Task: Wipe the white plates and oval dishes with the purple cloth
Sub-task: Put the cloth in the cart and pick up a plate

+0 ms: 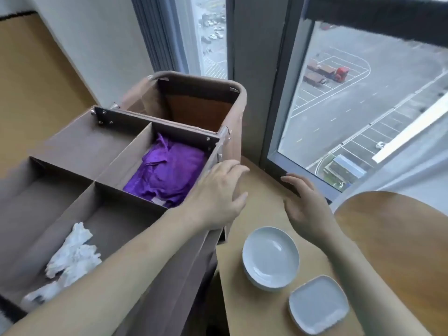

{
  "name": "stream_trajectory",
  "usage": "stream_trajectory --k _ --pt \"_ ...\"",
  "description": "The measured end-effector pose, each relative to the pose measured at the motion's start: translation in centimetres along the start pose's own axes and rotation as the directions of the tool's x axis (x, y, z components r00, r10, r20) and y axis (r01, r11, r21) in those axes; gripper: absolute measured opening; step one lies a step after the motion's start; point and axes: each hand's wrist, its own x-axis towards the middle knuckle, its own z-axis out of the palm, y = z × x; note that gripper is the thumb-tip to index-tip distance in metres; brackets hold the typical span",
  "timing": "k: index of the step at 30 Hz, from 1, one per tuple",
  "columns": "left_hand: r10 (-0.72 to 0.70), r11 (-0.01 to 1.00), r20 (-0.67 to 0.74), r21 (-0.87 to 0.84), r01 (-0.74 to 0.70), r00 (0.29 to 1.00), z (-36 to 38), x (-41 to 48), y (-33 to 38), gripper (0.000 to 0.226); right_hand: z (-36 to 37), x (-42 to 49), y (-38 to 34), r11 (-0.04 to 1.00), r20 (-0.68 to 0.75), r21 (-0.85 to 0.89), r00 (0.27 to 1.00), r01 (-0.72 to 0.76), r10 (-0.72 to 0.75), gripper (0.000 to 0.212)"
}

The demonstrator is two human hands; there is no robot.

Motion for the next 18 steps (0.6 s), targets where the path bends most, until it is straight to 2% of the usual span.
stream_trajectory --k 5,9,13,16,18 --pt "-0.014 0.996 0.148 -0.084 0.026 0.989 9.4 1.0 5.4 0.051 -1.4 -7.6 9.9 0.978 0.03 0.034 0.978 -0.207 0.206 0.048" --pt "-0.1 0.967 0.282 -0.197 0.16 0.954 18.6 -0.6 8.4 0.049 -2.5 -12.5 16.4 0.95 0.117 0.001 0.944 -0.312 0.31 0.047" --pt "-0.238 0.86 0.423 -0.326 0.392 0.874 26.8 -3.4 11.1 0.048 -3.7 -15.2 21.8 0.93 0.205 -0.061 0.908 -0.362 0.367 0.047" --pt "-0.297 0.77 0.482 -0.388 0.505 0.824 31.6 -5.3 12.7 0.048 -3.8 -15.7 25.1 0.928 0.231 -0.102 0.899 -0.359 0.373 0.047" --pt "-0.38 0.655 0.505 -0.445 0.611 0.775 34.8 -6.4 13.0 0.044 -2.9 -15.7 27.3 0.925 0.274 -0.13 0.883 -0.358 0.381 0.046"
